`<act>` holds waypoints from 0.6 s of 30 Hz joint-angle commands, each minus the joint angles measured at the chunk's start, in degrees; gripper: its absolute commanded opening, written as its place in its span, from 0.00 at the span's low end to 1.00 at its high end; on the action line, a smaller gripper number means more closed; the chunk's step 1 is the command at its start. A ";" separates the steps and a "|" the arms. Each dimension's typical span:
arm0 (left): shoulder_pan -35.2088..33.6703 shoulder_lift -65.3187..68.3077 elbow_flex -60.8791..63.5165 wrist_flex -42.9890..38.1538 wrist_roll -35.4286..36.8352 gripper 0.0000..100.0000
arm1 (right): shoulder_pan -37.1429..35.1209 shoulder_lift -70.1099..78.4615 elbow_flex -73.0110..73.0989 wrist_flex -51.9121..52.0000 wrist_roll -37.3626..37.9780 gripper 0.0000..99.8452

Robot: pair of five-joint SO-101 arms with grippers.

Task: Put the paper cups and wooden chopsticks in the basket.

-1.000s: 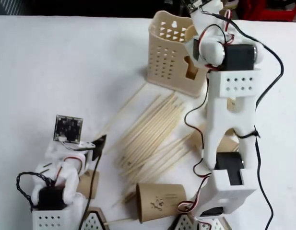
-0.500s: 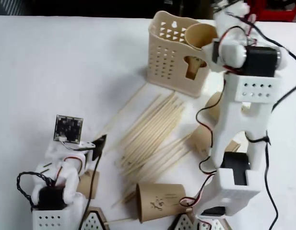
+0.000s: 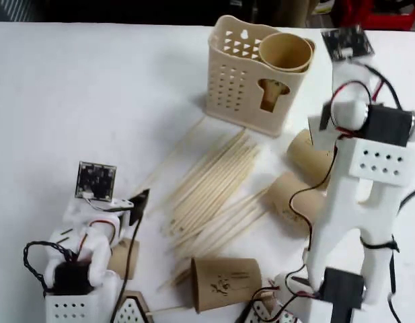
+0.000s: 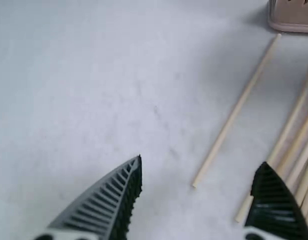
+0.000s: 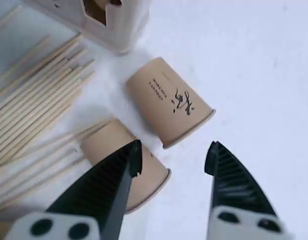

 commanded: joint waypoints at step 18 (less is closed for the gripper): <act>-0.40 -0.57 -0.35 -1.41 -0.70 0.35 | 8.92 -4.26 36.40 -31.69 -4.84 0.21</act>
